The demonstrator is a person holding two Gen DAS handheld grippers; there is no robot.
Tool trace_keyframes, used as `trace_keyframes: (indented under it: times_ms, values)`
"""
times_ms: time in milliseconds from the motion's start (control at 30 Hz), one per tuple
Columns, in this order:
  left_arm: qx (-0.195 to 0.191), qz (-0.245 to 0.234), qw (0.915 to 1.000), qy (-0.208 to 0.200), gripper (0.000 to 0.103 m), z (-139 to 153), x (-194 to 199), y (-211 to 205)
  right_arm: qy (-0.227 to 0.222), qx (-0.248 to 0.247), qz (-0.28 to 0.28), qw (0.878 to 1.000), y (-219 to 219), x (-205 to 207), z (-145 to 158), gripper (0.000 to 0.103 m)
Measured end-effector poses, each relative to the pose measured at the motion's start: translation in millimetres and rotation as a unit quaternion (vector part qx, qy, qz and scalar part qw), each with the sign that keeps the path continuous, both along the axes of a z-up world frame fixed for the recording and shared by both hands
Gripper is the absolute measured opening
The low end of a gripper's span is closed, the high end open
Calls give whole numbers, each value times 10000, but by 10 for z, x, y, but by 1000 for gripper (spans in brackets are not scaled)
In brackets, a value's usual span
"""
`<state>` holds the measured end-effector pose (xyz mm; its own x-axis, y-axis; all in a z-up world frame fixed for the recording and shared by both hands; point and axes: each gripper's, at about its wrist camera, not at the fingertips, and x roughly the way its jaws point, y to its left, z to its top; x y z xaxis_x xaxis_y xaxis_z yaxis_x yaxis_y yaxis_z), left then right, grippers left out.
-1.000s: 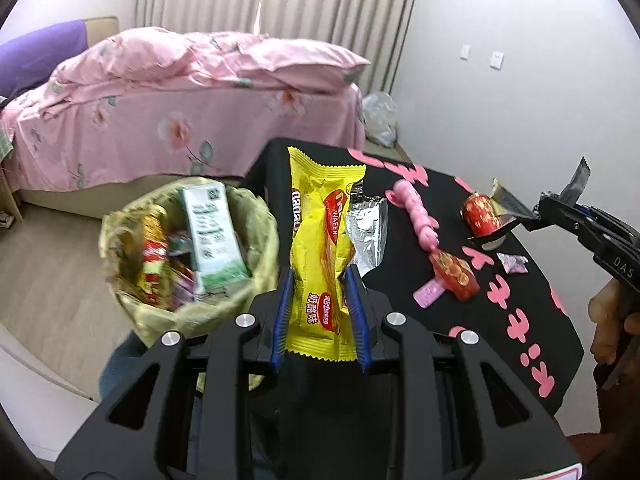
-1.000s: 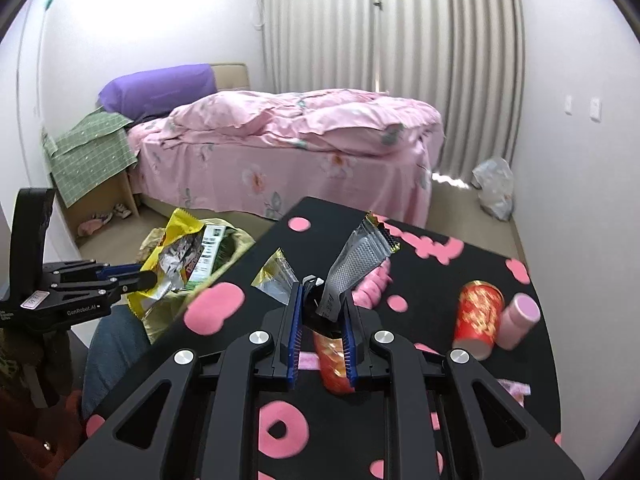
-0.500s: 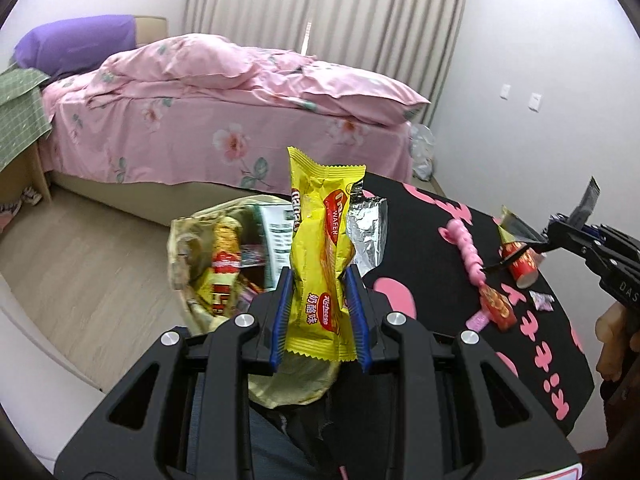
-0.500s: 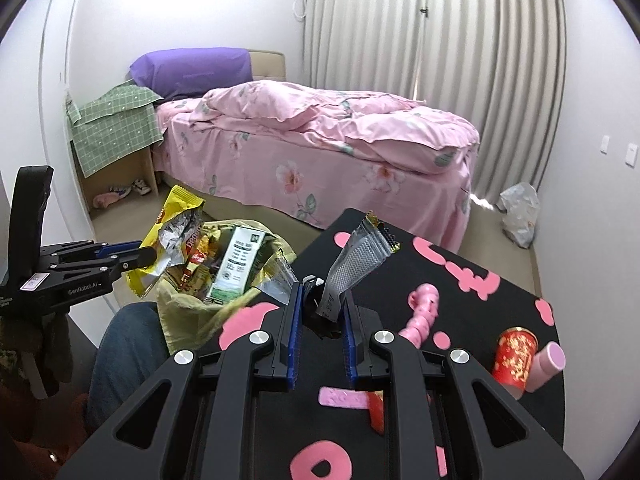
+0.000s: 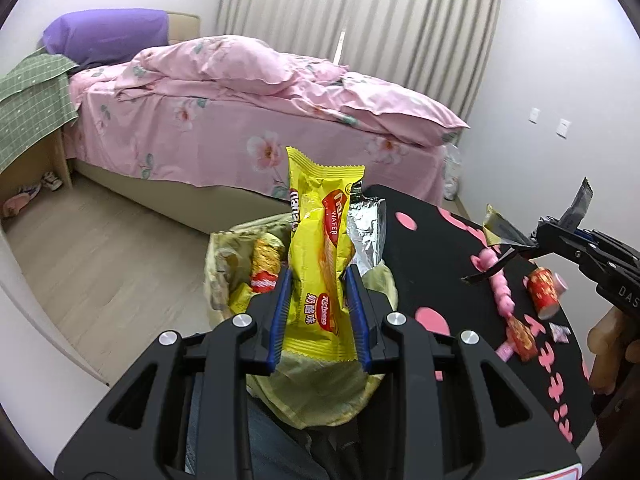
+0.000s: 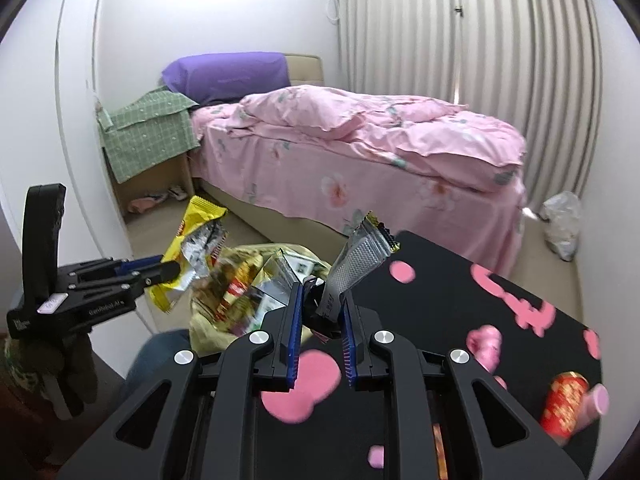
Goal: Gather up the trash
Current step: 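Carry the wafer pack and silver wrapper over the yellow trash bag, then open both tools to drop the wafer pack and wrapper into the bag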
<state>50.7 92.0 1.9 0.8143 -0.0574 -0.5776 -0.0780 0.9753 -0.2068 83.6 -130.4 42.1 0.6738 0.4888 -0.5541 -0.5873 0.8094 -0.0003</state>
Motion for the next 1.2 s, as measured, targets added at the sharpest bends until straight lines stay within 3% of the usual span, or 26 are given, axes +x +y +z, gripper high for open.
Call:
trace_keyframes:
  times_ms: [167, 300, 467, 633, 867, 1200]
  values:
    - [-30, 287, 9995, 137, 27, -106, 174, 114, 225, 306, 331, 9987, 250, 369, -110, 17]
    - [-51, 441, 9983, 389, 27, -317, 384, 186, 779, 452, 646, 9938, 541, 777, -414, 17]
    - [-132, 498, 9959, 744, 27, -623, 601, 237, 1789, -190, 819, 9803, 982, 1240, -1091, 17]
    - [-125, 494, 9940, 964, 27, -874, 755, 246, 2288, -655, 936, 9667, 1215, 1480, -1441, 17]
    - [-164, 450, 9928, 1100, 27, -998, 851, 230, 2460, -1085, 1057, 9574, 1379, 1604, -1592, 16]
    - [-186, 454, 9924, 1128, 27, -1026, 869, 231, 2207, -1039, 1066, 9639, 1200, 1431, -1509, 16]
